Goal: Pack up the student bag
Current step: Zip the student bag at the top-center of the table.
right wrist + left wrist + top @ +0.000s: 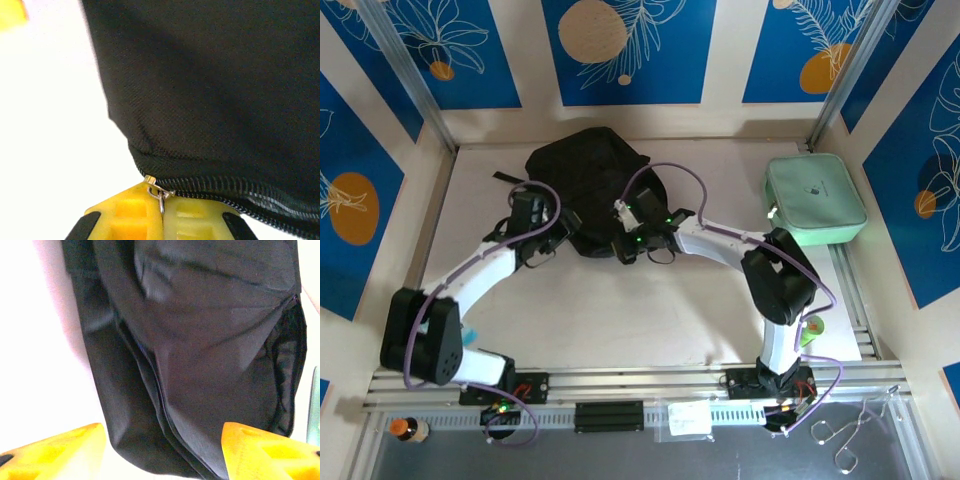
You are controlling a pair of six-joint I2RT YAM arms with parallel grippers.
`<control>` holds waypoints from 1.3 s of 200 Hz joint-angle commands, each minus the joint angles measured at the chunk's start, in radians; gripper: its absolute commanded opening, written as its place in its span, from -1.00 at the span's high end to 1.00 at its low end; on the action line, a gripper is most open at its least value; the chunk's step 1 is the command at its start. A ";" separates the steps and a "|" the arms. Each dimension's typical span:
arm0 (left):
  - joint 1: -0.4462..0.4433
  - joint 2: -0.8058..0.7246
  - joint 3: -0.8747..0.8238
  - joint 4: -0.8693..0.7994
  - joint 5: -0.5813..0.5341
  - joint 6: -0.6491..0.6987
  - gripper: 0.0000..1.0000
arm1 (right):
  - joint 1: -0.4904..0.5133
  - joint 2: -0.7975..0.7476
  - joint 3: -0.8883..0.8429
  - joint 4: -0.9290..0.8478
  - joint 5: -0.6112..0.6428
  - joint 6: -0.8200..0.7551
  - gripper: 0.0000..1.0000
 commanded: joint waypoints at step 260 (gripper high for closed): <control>-0.044 0.036 -0.153 0.058 -0.072 -0.232 1.00 | -0.084 -0.018 0.018 -0.285 0.260 0.204 1.00</control>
